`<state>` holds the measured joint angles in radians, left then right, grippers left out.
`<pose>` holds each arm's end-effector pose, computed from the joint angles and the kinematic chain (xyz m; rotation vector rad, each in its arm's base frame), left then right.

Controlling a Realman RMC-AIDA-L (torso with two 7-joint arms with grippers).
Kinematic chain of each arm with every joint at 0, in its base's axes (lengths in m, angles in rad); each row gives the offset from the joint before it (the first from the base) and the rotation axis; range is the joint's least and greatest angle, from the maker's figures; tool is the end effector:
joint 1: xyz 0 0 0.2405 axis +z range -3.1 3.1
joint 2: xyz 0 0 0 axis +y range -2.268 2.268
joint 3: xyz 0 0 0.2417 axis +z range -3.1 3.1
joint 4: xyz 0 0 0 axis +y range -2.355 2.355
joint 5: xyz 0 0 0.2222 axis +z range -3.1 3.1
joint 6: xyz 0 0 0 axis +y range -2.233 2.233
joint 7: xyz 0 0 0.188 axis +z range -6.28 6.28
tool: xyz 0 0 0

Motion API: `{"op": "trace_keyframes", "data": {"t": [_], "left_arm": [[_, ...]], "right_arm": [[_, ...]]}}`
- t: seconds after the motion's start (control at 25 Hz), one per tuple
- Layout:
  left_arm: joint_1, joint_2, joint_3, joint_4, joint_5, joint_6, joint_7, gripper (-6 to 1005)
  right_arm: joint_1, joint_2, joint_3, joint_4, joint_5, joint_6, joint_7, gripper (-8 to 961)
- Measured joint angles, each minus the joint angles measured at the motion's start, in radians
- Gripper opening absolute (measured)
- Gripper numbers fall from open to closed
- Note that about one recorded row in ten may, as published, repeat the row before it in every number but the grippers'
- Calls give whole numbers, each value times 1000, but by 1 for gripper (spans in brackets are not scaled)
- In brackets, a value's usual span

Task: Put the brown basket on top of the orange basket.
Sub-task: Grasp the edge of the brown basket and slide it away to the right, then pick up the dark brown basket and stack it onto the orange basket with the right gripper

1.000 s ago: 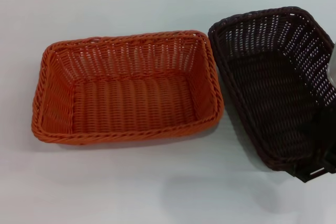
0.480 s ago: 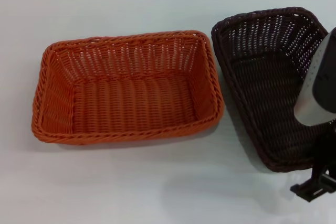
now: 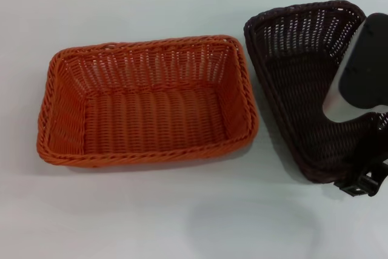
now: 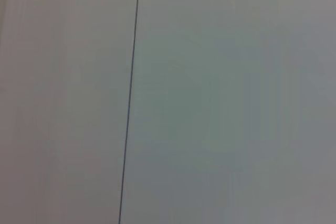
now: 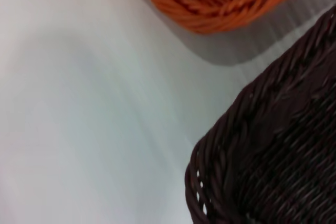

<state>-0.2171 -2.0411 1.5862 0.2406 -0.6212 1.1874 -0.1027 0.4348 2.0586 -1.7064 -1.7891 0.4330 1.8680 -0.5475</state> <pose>-0.4268 0.3081 0.1051 -1.0171 -0.6203 -0.5517 0.1705 0.2848 -0.0202 -2.6594 0.5748 -0.9077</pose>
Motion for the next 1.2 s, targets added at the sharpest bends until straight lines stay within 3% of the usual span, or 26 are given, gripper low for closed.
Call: {"op": "trace_keyframes", "data": {"t": [0.16,0.72,1.0,1.2], "left_arm": [[0,1,0,-3,0,0,0,666],[5,2,0,-6,0,3,0,666],[11,-4,0,-7,0,4,-2,666],[14,-4,0,-8,0,5,-10,666]], "right_arm": [[22,14,31,39,-23,-23,-25,338],[78,17,281,-145,119,-89,-43,222],[138,15,295,-249,145,-83,-16,188],[226,9,291,-268,148,-72,-42,185]]}}
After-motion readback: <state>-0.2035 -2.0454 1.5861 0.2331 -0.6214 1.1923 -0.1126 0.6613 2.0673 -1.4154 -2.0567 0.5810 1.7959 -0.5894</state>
